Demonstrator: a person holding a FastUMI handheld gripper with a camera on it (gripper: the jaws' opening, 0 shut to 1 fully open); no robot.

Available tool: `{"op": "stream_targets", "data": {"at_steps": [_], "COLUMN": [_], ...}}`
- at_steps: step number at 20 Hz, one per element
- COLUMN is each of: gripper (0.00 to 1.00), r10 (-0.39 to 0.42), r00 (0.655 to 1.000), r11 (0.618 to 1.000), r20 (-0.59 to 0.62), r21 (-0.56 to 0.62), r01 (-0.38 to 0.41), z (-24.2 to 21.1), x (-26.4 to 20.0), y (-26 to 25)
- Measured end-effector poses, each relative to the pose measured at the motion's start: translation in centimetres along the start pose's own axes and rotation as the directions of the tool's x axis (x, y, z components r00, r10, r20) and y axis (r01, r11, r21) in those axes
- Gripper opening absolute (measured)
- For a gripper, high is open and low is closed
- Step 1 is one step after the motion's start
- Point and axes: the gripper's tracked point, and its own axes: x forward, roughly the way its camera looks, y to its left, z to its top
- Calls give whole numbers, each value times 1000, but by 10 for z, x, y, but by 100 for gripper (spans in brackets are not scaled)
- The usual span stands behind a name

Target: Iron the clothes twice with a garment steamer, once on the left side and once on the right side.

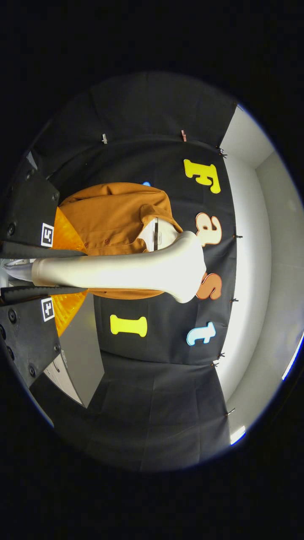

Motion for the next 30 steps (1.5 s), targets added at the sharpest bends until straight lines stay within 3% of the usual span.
{"op": "stream_targets", "data": {"at_steps": [30], "gripper": [29], "r10": [2], "r00": [1000], "r11": [1000], "r20": [9], "r21": [11], "r01": [-2], "z": [6], "x": [0], "y": [-2]}}
